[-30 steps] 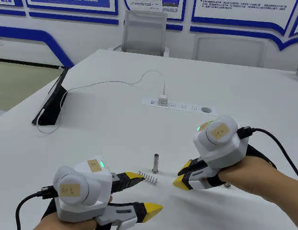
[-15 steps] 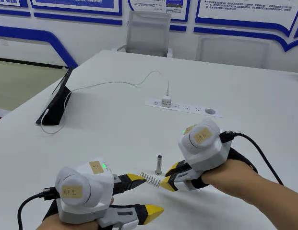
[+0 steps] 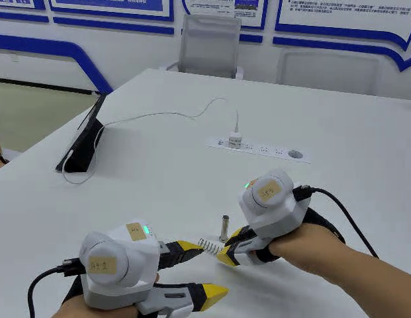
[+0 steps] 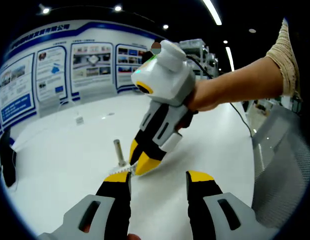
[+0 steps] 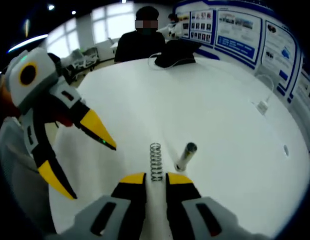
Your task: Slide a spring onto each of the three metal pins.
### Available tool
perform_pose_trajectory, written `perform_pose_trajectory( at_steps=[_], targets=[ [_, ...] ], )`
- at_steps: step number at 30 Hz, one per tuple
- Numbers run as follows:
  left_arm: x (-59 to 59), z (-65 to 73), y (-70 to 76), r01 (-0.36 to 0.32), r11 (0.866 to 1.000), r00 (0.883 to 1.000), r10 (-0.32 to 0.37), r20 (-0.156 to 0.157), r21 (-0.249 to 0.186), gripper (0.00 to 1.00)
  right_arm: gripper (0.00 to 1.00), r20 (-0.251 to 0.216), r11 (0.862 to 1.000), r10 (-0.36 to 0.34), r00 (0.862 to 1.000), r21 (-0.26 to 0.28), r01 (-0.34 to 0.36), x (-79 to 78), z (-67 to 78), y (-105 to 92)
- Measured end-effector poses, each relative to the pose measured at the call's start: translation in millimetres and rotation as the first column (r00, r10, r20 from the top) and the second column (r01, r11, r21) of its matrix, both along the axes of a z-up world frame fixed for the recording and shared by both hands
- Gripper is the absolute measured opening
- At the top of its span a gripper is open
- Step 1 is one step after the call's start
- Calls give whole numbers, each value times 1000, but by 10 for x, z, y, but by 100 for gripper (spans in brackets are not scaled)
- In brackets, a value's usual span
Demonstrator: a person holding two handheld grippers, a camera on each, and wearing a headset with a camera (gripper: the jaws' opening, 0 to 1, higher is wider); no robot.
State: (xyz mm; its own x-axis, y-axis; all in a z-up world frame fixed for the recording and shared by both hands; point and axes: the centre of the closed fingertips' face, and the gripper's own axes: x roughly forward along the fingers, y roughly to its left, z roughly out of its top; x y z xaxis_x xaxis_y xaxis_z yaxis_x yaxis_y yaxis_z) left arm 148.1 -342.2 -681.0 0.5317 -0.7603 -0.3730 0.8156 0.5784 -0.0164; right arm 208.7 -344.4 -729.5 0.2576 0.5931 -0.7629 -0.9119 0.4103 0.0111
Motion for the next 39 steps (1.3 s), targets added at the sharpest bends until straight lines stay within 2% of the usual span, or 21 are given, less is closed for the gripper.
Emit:
perform_pose_trajectory(
  at_steps=[10,18,28,39],
  targets=[
    [3,-17,41,-11,1000,1000,11,-3,2,44,14,-13,1000,-2,1000,-15,2,11,-80,6],
    [8,-15,49,-13,1000,1000,13,-1,4,44,12,-15,1000,14,1000,-19,-14,-32,-65,0],
    [13,-17,26,-10,1000,1000,10,1,2,44,12,-5,996,76,997,-47,-76,-203,60,-124],
    [6,-4,-48,12,1000,1000,-12,5,4,44,12,1,980,184,983,-81,-184,-464,275,-320]
  ],
)
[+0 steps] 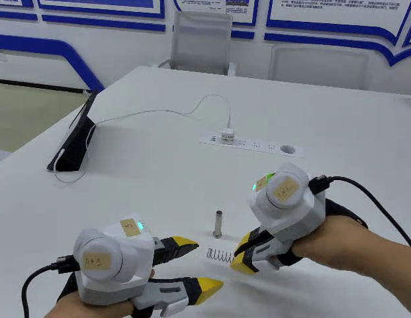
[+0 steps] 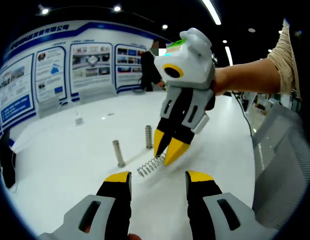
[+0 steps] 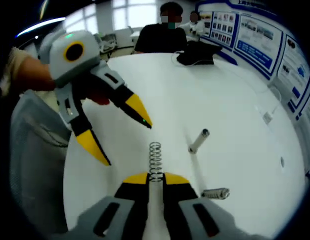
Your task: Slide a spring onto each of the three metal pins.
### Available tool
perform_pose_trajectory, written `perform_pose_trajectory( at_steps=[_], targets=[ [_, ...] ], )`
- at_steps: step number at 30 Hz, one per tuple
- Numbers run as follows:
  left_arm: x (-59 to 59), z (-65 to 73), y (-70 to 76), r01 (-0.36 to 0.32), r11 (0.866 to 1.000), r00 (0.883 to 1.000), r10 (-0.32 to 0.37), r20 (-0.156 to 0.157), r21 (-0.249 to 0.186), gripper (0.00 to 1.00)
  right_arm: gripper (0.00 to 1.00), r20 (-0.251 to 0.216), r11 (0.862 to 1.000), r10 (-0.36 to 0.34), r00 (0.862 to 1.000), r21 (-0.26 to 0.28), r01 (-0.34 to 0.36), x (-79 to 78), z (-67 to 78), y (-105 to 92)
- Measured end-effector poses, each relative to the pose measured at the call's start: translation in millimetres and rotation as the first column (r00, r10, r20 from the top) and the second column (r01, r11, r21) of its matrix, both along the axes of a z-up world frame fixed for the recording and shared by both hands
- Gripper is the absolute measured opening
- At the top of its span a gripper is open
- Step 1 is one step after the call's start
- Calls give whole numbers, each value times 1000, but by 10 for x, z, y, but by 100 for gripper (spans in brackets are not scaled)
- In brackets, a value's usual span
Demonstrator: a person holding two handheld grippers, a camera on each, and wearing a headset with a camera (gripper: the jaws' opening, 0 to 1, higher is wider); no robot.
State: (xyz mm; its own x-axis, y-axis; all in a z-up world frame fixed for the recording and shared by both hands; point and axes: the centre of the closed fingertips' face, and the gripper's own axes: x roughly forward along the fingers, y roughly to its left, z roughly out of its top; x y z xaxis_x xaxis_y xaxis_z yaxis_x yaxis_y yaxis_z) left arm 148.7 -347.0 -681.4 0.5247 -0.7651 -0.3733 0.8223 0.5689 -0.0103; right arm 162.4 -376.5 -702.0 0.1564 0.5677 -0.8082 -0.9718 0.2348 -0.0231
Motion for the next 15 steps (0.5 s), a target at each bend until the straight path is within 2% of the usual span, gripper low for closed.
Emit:
perform_pose_trajectory(
  at_steps=[9,15],
  targets=[
    [-49,-22,-66,32,999,999,-32,4,15,42,12,1,996,85,996,-19,-85,-175,148,-47],
    [-78,-9,-118,57,998,998,-58,21,25,38,12,2,989,142,990,-44,-142,-260,192,-31]
  ],
)
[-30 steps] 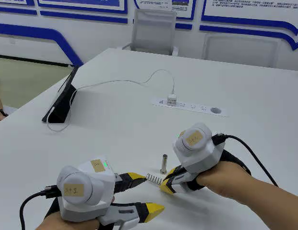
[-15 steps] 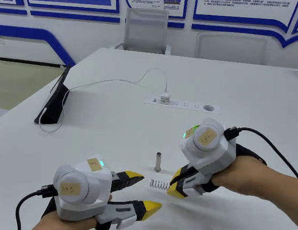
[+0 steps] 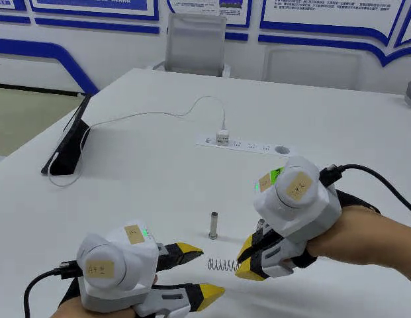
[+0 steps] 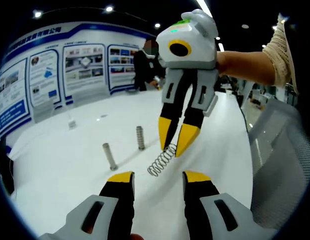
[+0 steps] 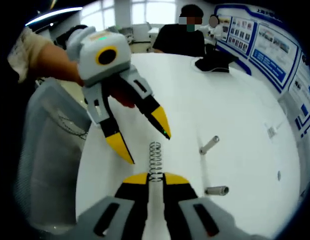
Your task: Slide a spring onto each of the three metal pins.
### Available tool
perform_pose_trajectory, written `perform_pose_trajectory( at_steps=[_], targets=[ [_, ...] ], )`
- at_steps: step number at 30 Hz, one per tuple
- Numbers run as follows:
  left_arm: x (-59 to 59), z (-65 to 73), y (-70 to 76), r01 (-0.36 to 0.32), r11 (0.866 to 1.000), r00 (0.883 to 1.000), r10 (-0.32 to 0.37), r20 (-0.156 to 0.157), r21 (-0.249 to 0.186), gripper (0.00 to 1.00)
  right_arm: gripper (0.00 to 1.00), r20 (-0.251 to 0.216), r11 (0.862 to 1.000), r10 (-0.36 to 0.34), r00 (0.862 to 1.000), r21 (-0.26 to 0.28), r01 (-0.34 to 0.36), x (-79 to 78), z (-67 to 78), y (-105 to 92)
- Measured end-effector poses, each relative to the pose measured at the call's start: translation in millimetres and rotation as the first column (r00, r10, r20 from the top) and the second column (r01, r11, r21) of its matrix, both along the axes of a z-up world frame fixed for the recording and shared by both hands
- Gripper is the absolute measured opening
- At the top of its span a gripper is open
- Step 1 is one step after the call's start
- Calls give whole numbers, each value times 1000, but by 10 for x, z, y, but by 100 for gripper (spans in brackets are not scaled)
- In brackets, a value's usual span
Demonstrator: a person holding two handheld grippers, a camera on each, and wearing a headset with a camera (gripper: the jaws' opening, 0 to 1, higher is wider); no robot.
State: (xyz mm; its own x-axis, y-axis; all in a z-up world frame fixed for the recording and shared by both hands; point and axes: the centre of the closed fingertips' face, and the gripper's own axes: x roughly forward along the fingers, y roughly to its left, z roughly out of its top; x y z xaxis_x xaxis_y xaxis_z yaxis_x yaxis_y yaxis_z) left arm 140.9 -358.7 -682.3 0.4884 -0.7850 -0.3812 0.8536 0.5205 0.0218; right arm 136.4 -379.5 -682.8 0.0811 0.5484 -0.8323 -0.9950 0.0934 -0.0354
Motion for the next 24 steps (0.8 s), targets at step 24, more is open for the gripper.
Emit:
perform_pose_trajectory(
  at_steps=[24],
  targets=[
    [-72,4,-84,64,997,995,-67,72,46,14,12,-5,995,82,997,-54,-82,-132,60,32]
  ],
)
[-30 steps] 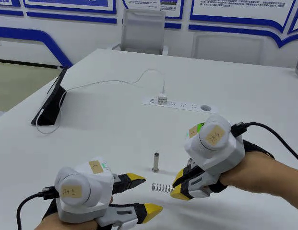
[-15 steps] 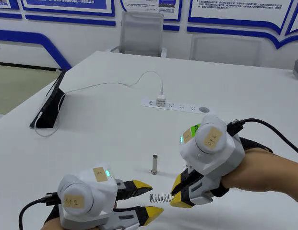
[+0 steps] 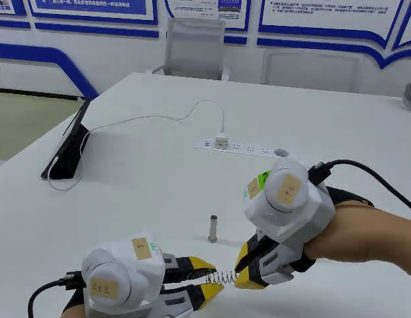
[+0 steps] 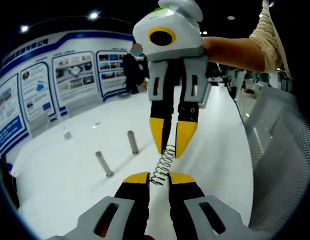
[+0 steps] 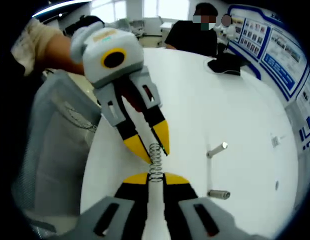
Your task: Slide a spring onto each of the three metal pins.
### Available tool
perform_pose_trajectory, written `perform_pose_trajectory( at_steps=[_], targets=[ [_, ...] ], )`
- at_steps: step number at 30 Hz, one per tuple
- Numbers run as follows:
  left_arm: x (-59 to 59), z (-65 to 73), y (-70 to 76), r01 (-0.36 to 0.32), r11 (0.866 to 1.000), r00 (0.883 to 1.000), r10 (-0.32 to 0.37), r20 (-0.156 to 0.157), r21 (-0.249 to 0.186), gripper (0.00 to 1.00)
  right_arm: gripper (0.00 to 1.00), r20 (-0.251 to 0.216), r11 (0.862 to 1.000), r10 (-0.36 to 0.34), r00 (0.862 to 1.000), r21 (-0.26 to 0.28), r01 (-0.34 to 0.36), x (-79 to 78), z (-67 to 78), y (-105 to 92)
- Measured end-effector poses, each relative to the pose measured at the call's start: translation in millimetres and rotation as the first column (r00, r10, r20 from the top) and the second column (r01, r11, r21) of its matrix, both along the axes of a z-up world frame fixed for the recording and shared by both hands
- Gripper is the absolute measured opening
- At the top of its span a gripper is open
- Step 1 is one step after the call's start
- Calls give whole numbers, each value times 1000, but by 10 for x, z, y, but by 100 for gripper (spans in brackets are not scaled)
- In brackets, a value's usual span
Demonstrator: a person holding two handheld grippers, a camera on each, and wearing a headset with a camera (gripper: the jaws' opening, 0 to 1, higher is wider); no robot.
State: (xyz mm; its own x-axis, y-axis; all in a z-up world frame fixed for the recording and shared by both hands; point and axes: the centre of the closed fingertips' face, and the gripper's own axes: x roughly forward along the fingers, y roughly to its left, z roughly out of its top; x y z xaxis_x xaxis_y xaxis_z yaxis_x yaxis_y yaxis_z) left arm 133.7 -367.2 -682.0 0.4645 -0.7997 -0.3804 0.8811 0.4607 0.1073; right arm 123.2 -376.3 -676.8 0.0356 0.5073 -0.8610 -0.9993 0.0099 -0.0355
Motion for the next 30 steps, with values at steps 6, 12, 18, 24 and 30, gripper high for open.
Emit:
perform_pose_trajectory(
  at_steps=[6,12,18,24,30],
  targets=[
    [6,-6,13,-4,1000,1000,4,1,4,13,12,16,1000,8,1000,19,-9,-5,116,60],
    [7,-1,6,-5,1000,1000,5,2,1,12,12,31,999,19,999,39,-21,-11,204,129],
    [4,11,-5,-6,1000,1000,6,2,-6,12,12,39,998,21,999,62,-23,-3,271,188],
    [2,23,-8,-6,1000,1000,6,0,-10,11,12,44,996,21,999,80,-24,-5,310,234],
    [-2,28,-23,-4,1000,1000,4,-2,-14,11,12,44,994,17,999,109,-21,-7,352,295]
  ],
)
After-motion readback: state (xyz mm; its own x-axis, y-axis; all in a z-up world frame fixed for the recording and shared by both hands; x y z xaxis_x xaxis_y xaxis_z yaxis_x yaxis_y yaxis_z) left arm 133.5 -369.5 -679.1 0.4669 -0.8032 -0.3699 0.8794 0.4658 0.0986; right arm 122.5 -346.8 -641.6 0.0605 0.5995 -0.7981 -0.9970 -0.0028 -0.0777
